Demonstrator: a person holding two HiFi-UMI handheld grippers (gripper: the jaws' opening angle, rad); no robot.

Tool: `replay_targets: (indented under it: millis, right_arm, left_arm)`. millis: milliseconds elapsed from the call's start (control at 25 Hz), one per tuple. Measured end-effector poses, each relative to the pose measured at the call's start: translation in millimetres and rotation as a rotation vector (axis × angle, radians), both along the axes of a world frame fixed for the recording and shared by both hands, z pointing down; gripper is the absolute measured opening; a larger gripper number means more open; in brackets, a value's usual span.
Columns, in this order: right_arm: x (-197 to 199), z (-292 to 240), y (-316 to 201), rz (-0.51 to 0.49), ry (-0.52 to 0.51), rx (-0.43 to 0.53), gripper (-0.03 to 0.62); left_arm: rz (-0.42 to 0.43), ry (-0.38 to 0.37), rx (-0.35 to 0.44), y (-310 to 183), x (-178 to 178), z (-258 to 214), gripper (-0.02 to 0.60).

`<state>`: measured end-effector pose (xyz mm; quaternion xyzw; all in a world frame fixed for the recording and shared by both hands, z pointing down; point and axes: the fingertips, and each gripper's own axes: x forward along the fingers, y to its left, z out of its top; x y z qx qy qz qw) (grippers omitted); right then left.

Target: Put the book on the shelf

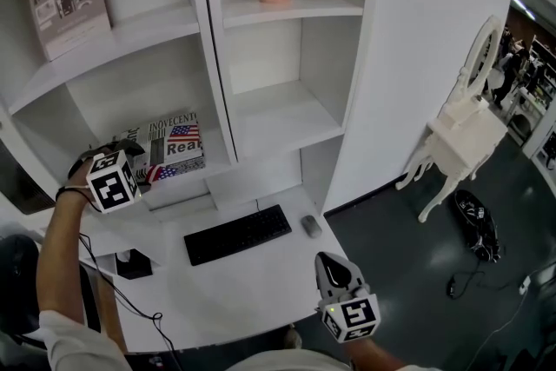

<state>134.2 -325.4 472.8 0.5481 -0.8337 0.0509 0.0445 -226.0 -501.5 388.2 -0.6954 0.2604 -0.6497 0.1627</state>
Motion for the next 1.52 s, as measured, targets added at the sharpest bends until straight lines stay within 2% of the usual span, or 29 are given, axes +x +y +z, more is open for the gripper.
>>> replay_targets:
  millis: [120, 240, 400, 640, 800, 1120, 1520]
  right_arm:
    - [-6, -2, 0, -0.013, 0.003, 0.000, 0.005]
    - [-14, -4, 1, -0.027, 0.004, 0.006, 0.005]
    - [-21, -6, 1, -0.039, 0.004, 0.013, 0.005]
    - [-31, -9, 0, -0.061, 0.011, 0.014, 0.005]
    - [-38, -13, -2, -0.072, 0.013, 0.021, 0.004]
    - [-51, -18, -4, -0.098, 0.014, 0.035, 0.005]
    - [-62, -24, -6, -0.123, 0.020, 0.051, 0.005]
  left_arm:
    - [-0.009, 0.023, 0.057, 7, 0, -3, 0.307]
    - [-0.029, 0.062, 0.150, 10, 0, -14, 0.307]
    - [-0.071, 0.200, 0.273, 20, 7, -30, 0.307]
    - [-0.135, 0.428, 0.388, 49, 25, -43, 0.307]
    - [-0.176, 0.555, 0.432, 65, 33, -50, 0.307]
    - [-0.278, 0.720, 0.503, 94, 30, -51, 0.307]
    - [-0.466, 0.968, 0.629, 132, 12, -44, 0.305]
